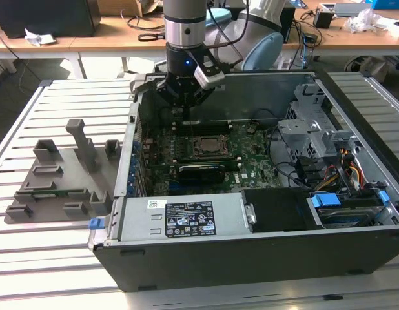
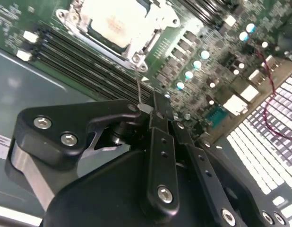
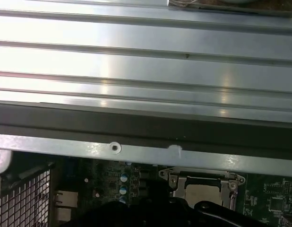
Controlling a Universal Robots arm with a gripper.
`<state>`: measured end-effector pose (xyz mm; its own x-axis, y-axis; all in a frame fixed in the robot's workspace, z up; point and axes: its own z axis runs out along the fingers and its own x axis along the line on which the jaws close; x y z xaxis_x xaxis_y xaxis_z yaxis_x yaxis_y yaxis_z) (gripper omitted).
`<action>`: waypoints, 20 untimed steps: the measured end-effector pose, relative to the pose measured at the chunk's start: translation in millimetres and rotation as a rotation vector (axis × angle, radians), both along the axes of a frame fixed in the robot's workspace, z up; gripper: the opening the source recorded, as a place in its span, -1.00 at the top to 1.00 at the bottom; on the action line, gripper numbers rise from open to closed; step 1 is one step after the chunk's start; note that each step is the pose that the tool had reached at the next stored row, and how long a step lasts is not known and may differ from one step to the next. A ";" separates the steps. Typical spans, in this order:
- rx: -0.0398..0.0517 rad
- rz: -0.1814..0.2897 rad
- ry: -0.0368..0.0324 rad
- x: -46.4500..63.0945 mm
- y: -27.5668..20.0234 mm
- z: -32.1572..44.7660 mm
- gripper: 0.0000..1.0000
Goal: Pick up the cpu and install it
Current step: 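Install the first cpu locking lever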
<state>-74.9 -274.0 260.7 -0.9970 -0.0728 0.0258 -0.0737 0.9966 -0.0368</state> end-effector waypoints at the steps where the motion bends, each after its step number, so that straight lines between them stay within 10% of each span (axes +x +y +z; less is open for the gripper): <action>1: -0.0001 0.000 0.0010 4.0 0.0 -0.2 0.79; 7: 0.0011 0.000 0.0049 14.1 0.0 -4.1 0.79; 13: 0.0596 0.000 0.0053 16.4 -2.7 -7.8 0.79; 20: 0.0657 0.000 0.0078 28.8 -6.5 -22.8 0.79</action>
<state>-46.1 -280.4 237.9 -0.9968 -0.0746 0.0287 -0.0737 0.9968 0.0293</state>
